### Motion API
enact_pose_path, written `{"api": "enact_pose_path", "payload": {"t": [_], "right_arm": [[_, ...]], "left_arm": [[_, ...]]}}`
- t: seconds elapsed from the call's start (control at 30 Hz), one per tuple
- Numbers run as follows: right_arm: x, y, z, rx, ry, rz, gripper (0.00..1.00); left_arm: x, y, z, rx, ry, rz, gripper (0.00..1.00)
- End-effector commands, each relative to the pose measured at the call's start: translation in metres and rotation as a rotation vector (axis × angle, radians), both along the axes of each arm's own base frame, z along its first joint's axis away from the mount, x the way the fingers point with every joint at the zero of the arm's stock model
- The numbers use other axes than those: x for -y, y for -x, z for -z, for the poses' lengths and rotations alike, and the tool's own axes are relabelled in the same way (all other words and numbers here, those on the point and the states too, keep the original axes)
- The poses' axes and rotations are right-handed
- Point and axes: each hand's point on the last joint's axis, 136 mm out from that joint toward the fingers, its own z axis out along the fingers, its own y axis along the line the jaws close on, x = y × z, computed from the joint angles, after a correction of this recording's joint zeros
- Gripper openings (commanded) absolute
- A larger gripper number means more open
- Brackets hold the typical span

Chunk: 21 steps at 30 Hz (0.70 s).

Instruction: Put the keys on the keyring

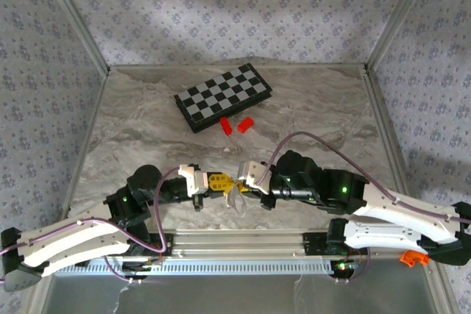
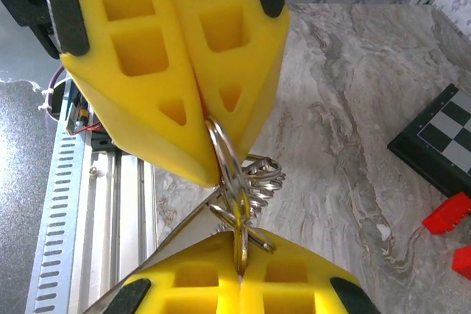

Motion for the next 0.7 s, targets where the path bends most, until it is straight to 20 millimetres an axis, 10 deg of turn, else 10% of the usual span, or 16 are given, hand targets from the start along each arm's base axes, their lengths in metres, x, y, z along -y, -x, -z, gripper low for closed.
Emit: {"api": "enact_pose_path", "payload": {"t": [0.0, 0.67], "right_arm": [[-0.001, 0.003, 0.003, -0.027, 0.019, -0.015, 0.0], [0.009, 0.006, -0.018, -0.005, -0.073, -0.025, 0.0]], "left_arm": [[-0.005, 0.006, -0.023, 0.03, 0.087, 0.021, 0.0], [-0.001, 0.004, -0.014, 0.024, 0.046, 0.018, 0.0]]}}
